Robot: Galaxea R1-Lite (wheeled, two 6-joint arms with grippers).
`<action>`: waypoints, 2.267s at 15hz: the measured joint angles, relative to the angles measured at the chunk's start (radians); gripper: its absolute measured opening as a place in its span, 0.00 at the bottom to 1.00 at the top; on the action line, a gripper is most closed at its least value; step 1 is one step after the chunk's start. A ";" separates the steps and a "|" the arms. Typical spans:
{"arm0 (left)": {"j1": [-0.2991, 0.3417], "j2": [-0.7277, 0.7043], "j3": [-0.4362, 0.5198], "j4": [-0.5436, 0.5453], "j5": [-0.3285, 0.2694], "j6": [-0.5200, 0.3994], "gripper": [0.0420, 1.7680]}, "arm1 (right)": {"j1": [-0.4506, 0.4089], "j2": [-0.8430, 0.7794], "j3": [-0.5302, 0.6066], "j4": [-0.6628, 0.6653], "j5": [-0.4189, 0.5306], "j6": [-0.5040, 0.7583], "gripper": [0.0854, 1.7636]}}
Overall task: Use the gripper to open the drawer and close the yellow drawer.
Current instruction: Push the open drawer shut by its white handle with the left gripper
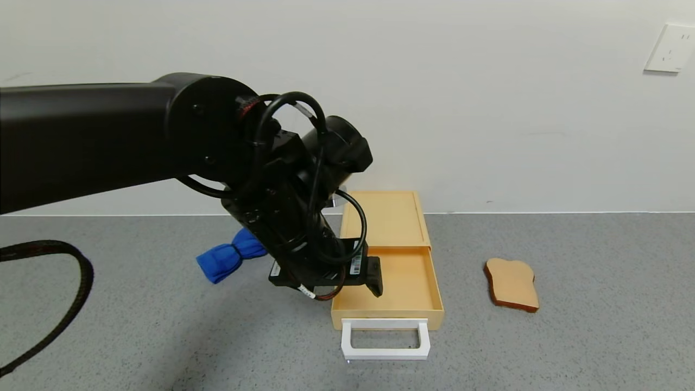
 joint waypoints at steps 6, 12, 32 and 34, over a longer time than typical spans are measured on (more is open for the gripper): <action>-0.100 0.107 -0.041 0.054 0.029 -0.089 0.97 | 0.000 0.000 0.000 0.000 0.000 0.000 0.97; -0.113 0.204 -0.063 0.011 0.042 -0.099 0.97 | 0.000 0.000 0.000 0.000 0.000 0.000 0.97; -0.114 0.333 -0.071 -0.160 0.237 -0.134 0.97 | 0.000 0.000 0.000 0.000 0.000 0.000 0.97; -0.111 0.336 -0.072 -0.178 0.259 -0.129 0.97 | 0.000 0.000 0.000 0.000 0.000 0.000 0.97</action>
